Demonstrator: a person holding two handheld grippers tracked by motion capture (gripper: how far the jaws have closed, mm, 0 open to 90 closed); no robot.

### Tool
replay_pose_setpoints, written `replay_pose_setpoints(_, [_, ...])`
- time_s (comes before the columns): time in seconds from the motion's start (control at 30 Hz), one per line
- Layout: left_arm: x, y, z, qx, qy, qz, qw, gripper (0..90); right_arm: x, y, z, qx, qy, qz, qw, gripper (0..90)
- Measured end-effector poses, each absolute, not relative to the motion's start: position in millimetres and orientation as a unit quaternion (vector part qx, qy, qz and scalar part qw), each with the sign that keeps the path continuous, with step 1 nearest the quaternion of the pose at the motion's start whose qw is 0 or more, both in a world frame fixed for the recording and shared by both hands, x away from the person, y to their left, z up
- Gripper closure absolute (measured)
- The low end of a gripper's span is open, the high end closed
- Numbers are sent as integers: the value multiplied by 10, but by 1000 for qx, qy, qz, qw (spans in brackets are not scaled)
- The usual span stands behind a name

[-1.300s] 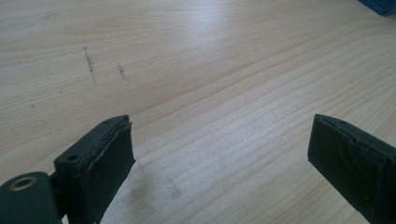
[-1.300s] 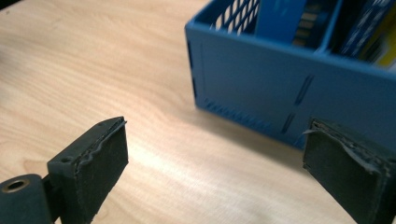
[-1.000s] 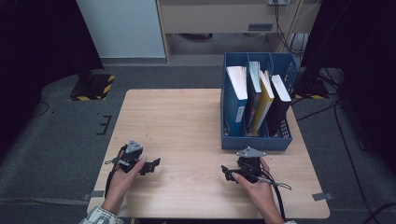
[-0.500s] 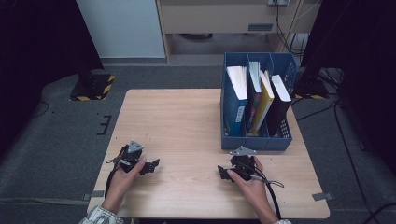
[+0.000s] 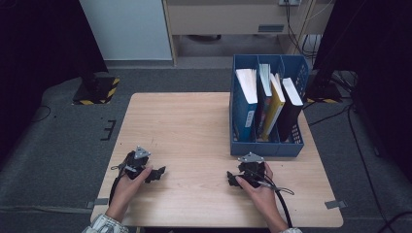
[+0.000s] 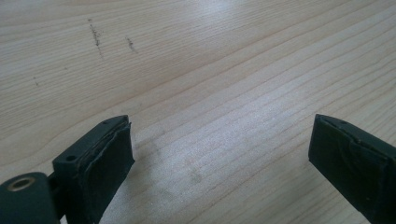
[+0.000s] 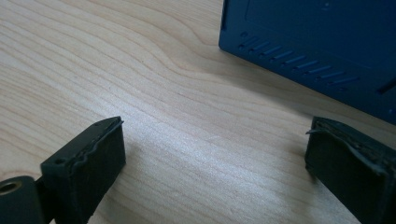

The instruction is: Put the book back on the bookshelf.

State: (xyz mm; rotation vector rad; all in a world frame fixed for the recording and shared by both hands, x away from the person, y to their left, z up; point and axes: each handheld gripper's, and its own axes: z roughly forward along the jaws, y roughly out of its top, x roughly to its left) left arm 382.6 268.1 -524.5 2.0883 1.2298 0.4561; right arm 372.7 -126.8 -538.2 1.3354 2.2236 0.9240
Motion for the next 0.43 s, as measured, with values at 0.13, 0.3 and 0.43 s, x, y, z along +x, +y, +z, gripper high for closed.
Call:
replay_pose_setpoints(0.13, [3827, 2684, -5246, 800, 470, 176, 330, 56, 3730, -1259, -5392, 474, 792, 332, 196, 37])
replay_pose_setpoints(0.3, [3826, 2686, -5247, 800, 470, 176, 329, 56, 3730, -1258, -5392, 474, 792, 332, 196, 35])
replay_pose_setpoints(0.43, [3829, 2690, -5251, 800, 470, 178, 328, 56, 3731, -1258, -5392, 474, 792, 332, 195, 34])
